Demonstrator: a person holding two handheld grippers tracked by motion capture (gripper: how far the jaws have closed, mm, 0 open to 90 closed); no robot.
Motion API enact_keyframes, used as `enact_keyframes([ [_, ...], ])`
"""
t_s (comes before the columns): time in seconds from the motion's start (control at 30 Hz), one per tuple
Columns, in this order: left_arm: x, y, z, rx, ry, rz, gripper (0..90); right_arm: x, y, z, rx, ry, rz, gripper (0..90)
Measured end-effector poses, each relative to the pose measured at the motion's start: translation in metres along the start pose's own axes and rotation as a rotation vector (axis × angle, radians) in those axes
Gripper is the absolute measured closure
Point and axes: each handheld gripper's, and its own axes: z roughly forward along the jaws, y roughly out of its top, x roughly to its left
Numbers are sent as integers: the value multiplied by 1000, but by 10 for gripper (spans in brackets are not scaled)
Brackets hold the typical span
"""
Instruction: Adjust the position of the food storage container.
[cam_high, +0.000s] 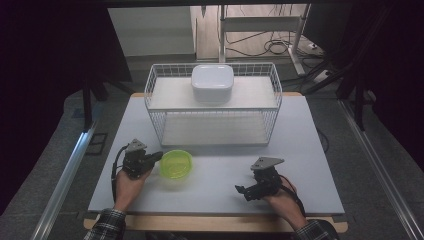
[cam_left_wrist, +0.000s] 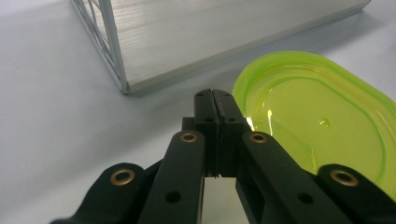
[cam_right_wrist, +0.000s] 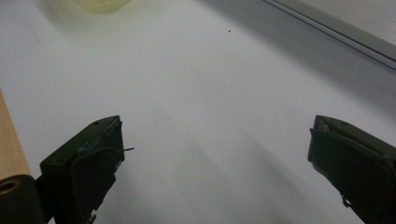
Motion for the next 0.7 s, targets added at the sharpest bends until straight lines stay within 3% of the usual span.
enact_keyframes([
  [0.17, 6, -5, -1, 33, 30, 15, 898, 0, 0, 0, 1, 1, 1, 36],
  [0.47, 0, -15, 11, 136, -46, 47, 898, 0, -1, 0, 4, 0, -1, 36],
  [0.7, -6, -15, 21, 158, -86, 50, 899, 0, -1, 1, 9, -2, -2, 36],
])
